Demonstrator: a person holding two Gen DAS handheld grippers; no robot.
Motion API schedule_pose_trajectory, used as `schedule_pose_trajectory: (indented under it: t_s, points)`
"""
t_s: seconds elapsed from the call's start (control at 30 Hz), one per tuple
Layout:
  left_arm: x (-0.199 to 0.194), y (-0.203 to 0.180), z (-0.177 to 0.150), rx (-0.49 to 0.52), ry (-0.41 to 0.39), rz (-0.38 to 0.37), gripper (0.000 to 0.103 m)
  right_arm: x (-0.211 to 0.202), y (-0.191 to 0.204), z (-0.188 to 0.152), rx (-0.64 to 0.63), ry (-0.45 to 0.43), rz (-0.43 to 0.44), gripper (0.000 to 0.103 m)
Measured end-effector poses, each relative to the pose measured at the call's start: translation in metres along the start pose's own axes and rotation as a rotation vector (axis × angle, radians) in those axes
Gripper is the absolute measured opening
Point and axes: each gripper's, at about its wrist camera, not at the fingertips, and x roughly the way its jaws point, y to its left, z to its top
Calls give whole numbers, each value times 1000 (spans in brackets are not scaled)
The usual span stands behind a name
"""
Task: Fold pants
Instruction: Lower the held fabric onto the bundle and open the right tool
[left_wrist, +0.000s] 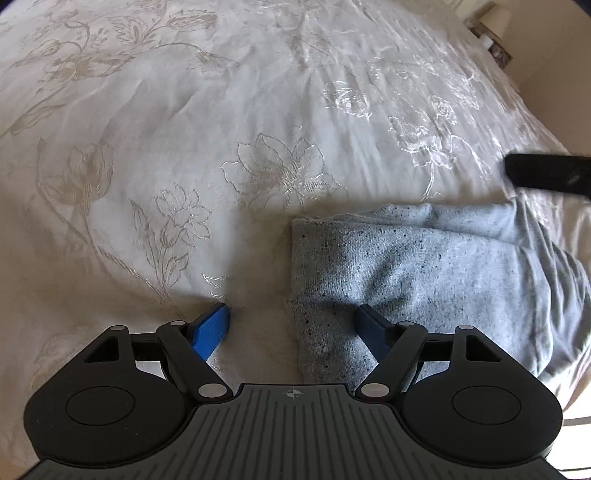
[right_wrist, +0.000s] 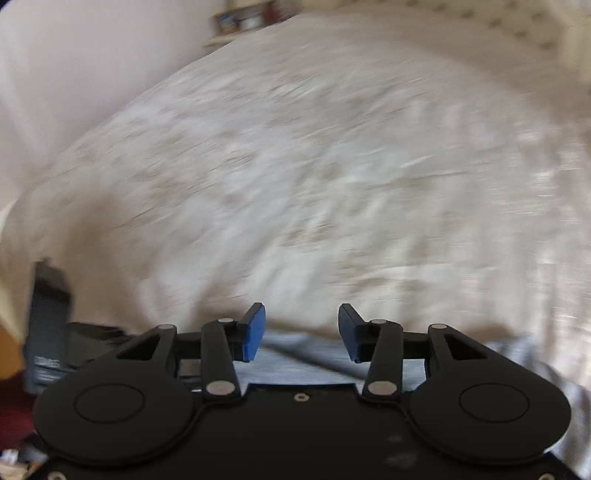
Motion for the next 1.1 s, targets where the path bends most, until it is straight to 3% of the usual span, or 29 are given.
schedule_pose_trajectory:
  t_s: [0.1,0.23,0.37,0.47,0.57,0.67,0.83,1.0,1.1]
  points:
    - [-4,-1,-5,17,-16,3,75,32,5,6,-50,141,147,43]
    - [-10,1,-16,45,-39,1,75,68,12,8,-157,254,163,44]
    - [-10,1,-17,27,-52,4,75,87,18,13,-229,356,248,45]
    - [-11,-1,-21,38,-66,17,75,86,23,18,-309,385,347,45]
    - [-11,0,-21,28,-74,16,76,89,26,28,-405,349,299,46]
    - [-11,0,-21,29,-76,18,76,106,27,38,-402,418,406,46]
    - [-13,2,-21,2,-80,13,75,122,43,41,-489,501,492,46]
    - [-13,4,-22,-21,-90,8,75,145,47,44,-496,517,458,46]
    - [-14,5,-22,-29,-92,9,75,151,46,52,-407,452,470,45]
